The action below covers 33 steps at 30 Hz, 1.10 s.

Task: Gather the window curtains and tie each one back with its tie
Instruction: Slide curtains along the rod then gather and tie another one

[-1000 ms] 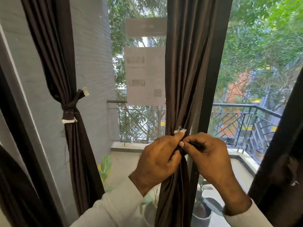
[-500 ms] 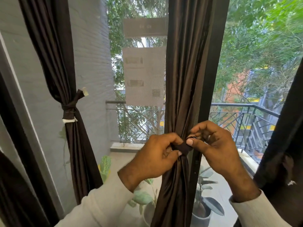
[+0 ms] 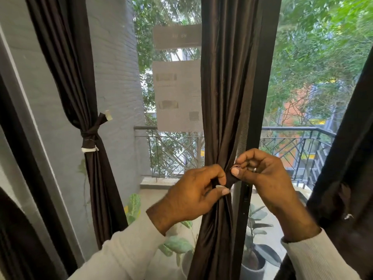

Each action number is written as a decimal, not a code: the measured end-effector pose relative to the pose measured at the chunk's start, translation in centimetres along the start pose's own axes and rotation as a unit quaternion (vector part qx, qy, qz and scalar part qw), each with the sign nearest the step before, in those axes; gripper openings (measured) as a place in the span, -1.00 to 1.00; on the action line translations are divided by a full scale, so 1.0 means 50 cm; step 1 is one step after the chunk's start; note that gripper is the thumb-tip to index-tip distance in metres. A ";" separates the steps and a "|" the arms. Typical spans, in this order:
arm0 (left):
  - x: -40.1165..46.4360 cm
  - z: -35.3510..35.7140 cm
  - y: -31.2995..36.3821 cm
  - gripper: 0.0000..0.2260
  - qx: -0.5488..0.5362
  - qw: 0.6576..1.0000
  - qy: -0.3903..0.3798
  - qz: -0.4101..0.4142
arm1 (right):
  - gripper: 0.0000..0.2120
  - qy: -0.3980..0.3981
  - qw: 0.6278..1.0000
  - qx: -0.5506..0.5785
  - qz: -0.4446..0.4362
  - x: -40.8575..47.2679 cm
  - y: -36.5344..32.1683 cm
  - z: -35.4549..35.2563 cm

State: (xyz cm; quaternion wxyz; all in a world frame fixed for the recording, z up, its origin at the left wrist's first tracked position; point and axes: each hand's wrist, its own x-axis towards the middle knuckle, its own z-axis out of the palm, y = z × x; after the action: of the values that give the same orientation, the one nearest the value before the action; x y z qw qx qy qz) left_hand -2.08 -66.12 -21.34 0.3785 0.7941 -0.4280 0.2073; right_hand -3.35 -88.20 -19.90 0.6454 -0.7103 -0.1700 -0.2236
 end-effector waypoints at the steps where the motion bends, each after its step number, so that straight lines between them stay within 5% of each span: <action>1: -0.001 0.000 -0.003 -0.87 0.015 1.000 0.005 0.017 | -0.80 -0.003 1.000 0.008 0.003 0.001 0.000 -0.001; 12: -0.036 -0.009 -0.036 -0.93 0.057 0.993 0.084 0.067 | -0.76 -0.007 0.999 -0.027 -0.016 0.003 -0.016 0.017; 33: -0.077 -0.044 -0.100 -0.91 0.013 0.995 0.082 0.046 | -0.74 0.068 0.993 -0.088 -0.048 0.026 -0.002 0.071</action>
State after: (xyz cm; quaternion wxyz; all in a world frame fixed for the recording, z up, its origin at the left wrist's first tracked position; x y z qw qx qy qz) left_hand -0.03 -60.68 -24.57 0.3922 0.7583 -0.4292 0.2948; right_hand -1.97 -84.71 -19.36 0.5791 -0.7386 -0.1391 -0.3158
